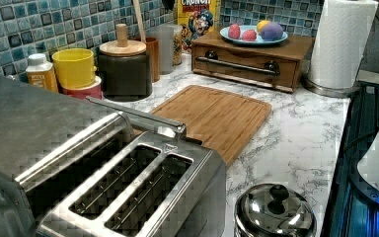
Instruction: Close the oven.
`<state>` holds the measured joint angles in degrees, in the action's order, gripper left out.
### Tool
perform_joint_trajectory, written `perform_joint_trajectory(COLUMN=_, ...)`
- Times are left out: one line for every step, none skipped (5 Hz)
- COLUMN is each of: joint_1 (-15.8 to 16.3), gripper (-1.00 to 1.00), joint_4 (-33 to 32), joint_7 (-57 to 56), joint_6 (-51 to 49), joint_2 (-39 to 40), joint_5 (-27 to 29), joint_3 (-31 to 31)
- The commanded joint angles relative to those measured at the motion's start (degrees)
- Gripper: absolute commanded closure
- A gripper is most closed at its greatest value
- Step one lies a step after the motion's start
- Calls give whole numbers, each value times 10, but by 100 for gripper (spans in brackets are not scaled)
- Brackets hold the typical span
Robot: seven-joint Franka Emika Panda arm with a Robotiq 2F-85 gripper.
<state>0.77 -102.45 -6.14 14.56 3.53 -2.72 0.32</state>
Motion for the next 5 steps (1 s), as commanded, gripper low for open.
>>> perform_joint_trajectory(joint_1=4, gripper=100, joint_4=-35, joint_7=-15, joint_6=54, joint_2=-8, joint_5=-9, joint_3=5)
perform_joint_trajectory(joint_1=-11, gripper=100, joint_4=-35, joint_7=-133, joint_6=55, joint_2=11, joint_5=39, joint_3=2)
perform_joint_trajectory(joint_1=-36, gripper=100, joint_4=-77, joint_7=-309, joint_6=106, joint_2=15, joint_5=144, joint_3=-12)
perform_joint_trajectory(joint_1=-59, gripper=100, joint_4=-33, joint_7=-447, joint_6=41, joint_2=72, joint_5=224, joint_3=-24)
perform_joint_trajectory(joint_1=-48, gripper=100, joint_4=-67, joint_7=-505, joint_6=89, joint_2=76, joint_5=246, joint_3=-35)
